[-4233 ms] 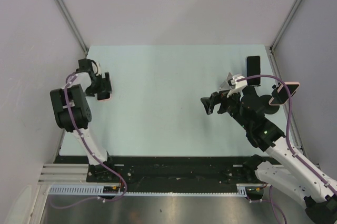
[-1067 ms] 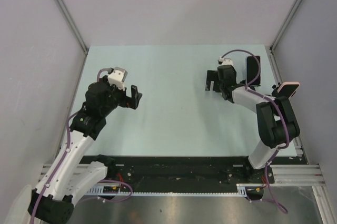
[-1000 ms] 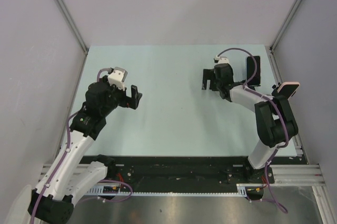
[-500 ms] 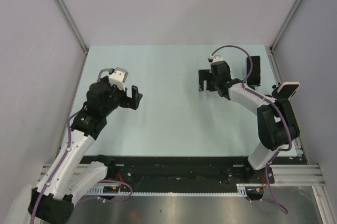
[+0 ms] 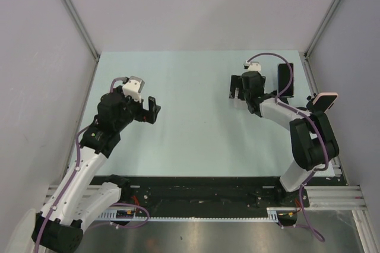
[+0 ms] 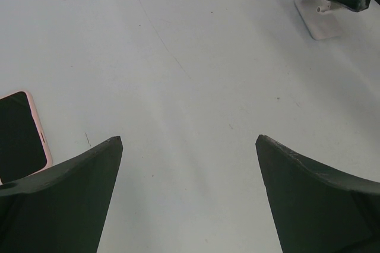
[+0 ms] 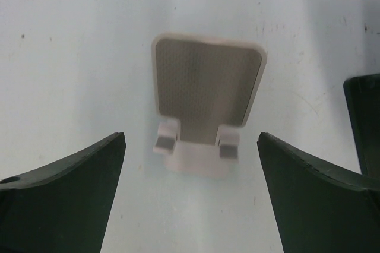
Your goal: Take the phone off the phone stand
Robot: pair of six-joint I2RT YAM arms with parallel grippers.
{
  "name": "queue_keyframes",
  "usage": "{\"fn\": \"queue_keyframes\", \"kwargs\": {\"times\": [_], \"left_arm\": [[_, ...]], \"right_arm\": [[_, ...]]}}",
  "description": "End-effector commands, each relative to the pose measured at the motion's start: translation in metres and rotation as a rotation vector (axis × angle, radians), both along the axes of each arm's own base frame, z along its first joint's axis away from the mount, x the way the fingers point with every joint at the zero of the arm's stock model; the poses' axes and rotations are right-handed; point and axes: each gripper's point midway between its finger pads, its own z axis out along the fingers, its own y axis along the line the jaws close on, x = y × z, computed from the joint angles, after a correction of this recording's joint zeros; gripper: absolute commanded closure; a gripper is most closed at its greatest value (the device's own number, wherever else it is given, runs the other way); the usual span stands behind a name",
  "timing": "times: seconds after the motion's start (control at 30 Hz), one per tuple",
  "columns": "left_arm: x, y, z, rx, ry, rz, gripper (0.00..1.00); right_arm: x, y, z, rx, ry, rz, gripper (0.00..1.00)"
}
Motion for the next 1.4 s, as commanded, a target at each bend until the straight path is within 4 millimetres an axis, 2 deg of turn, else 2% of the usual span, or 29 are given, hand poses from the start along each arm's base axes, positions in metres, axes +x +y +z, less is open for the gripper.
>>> {"fn": "queue_keyframes", "kwargs": {"times": [0.0, 0.17, 0.27, 0.37, 0.4, 0.5, 0.6, 0.7, 0.73, 0.77, 0.83, 0.9, 0.93, 0.97, 1.0, 1.03, 1.07, 1.1, 1.13, 1.17, 1.2, 1.27, 1.3, 1.37], "left_arm": [[0.001, -0.003, 0.008, -0.008, -0.036, -0.017, 0.00], [0.002, -0.004, 0.008, -0.009, -0.034, -0.016, 0.00], [0.002, -0.003, 0.006, -0.006, -0.029, -0.012, 0.00], [0.003, -0.004, 0.005, -0.005, -0.026, -0.014, 0.00], [0.003, -0.004, 0.004, -0.004, -0.023, -0.014, 0.00], [0.004, -0.003, 0.004, -0.004, -0.023, -0.012, 0.00], [0.004, -0.003, 0.002, 0.001, -0.017, -0.010, 0.00], [0.005, -0.003, 0.000, 0.005, -0.013, -0.007, 0.00], [0.005, -0.002, 0.000, 0.008, -0.013, -0.005, 0.00], [0.006, -0.002, -0.001, 0.009, -0.010, -0.004, 0.00], [0.006, -0.002, -0.001, 0.010, -0.010, -0.001, 0.00], [0.006, -0.001, -0.002, 0.012, -0.010, 0.000, 0.00], [0.007, -0.001, -0.003, 0.016, -0.006, 0.003, 0.00], [0.007, -0.001, -0.003, 0.018, -0.007, 0.003, 0.00], [0.007, 0.000, -0.004, 0.019, -0.006, 0.005, 0.00], [0.007, 0.000, -0.004, 0.018, -0.004, 0.005, 0.00], [0.007, -0.001, -0.005, 0.019, -0.002, 0.002, 0.00], [0.008, -0.001, -0.004, 0.019, -0.004, 0.003, 0.00], [0.007, -0.001, -0.005, 0.021, -0.002, 0.003, 0.00], [0.008, -0.001, -0.005, 0.019, -0.001, 0.002, 0.00], [0.008, -0.001, -0.005, 0.021, -0.002, 0.001, 0.00], [0.007, -0.001, -0.005, 0.019, -0.001, 0.001, 0.00], [0.007, -0.001, -0.005, 0.019, -0.001, 0.001, 0.00], [0.007, -0.001, -0.005, 0.020, -0.001, -0.001, 0.00]], "right_arm": [[0.036, -0.005, 0.016, 0.039, -0.152, -0.097, 0.00], [0.051, -0.011, 0.006, 0.010, -0.166, -0.147, 0.01], [0.059, -0.011, 0.011, 0.005, -0.193, -0.155, 0.12], [0.069, -0.005, 0.020, 0.010, -0.225, -0.140, 0.27], [0.074, 0.001, 0.023, 0.015, -0.239, -0.128, 0.37], [0.085, 0.012, 0.026, 0.030, -0.265, -0.105, 0.57], [0.102, 0.028, 0.042, 0.059, -0.312, -0.072, 0.69], [0.123, 0.043, 0.055, 0.074, -0.361, -0.046, 0.71], [0.129, 0.050, 0.046, 0.071, -0.355, -0.027, 0.71], [0.140, 0.058, 0.063, 0.088, -0.398, -0.016, 0.71], [0.152, 0.073, 0.067, 0.081, -0.412, 0.018, 0.70], [0.173, 0.087, 0.066, 0.081, -0.413, 0.033, 0.69], [0.178, 0.092, 0.063, 0.081, -0.410, 0.041, 0.69], [0.183, 0.101, 0.039, 0.065, -0.371, 0.055, 0.69], [0.193, 0.109, 0.056, 0.081, -0.410, 0.058, 0.68], [0.197, 0.111, 0.054, 0.077, -0.411, 0.061, 0.68], [0.201, 0.119, 0.032, 0.063, -0.377, 0.071, 0.68], [0.209, 0.124, 0.046, 0.072, -0.404, 0.070, 0.68], [0.213, 0.127, 0.041, 0.071, -0.398, 0.070, 0.68], [0.214, 0.130, 0.020, 0.056, -0.360, 0.076, 0.68], [0.220, 0.134, 0.027, 0.064, -0.377, 0.074, 0.68], [0.223, 0.136, 0.018, 0.056, -0.356, 0.074, 0.66], [0.224, 0.139, 0.005, 0.047, -0.338, 0.077, 0.65], [0.227, 0.139, 0.006, 0.048, -0.333, 0.073, 0.57]]}}
